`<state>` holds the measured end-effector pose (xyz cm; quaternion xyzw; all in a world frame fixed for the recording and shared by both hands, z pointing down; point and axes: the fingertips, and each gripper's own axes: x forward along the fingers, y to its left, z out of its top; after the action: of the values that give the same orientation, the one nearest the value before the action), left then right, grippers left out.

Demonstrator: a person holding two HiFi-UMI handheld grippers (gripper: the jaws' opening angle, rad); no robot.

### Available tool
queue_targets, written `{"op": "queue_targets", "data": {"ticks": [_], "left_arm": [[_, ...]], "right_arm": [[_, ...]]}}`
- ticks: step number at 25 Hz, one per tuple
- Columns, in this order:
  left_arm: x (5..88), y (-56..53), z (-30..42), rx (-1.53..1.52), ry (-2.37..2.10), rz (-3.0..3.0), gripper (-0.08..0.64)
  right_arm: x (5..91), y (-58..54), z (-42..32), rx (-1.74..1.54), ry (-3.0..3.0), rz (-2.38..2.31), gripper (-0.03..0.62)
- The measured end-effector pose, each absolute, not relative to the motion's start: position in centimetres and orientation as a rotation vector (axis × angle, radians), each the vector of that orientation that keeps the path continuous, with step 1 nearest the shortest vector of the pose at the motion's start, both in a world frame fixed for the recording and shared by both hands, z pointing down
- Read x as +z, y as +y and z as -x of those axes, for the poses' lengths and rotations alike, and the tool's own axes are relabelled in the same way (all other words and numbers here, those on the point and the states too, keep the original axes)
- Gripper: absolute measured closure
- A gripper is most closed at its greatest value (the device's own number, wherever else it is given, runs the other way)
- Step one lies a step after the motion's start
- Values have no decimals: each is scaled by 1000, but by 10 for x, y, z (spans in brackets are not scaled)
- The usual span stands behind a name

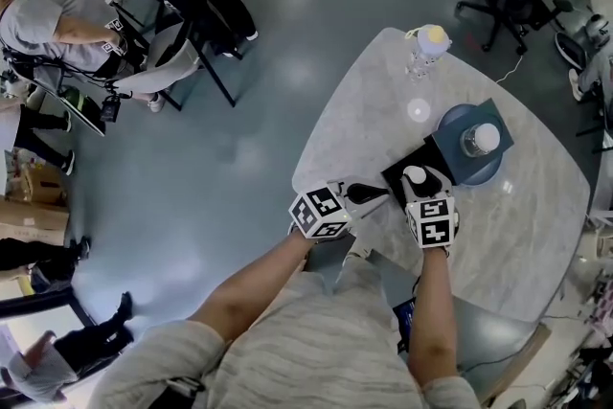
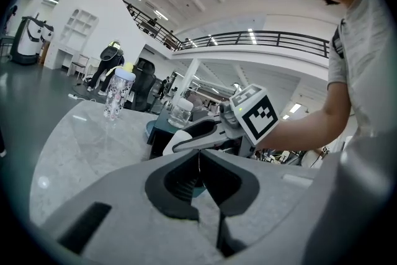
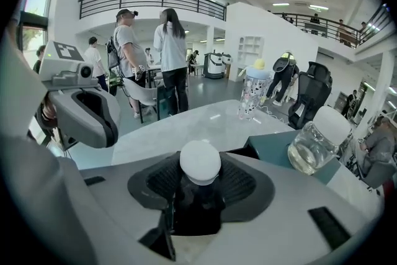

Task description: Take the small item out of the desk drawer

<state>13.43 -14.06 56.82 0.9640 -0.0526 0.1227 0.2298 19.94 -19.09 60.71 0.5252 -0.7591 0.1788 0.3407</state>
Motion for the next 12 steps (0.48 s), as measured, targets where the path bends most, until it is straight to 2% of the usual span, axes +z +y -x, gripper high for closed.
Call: {"op": "queue_targets", "data": {"ticks": [12], "left_arm": [[544,-115,-119,287,-92,-2686,545]], "right_arm": [[556,-154,-178,426,-2015,-1500,411]]}}
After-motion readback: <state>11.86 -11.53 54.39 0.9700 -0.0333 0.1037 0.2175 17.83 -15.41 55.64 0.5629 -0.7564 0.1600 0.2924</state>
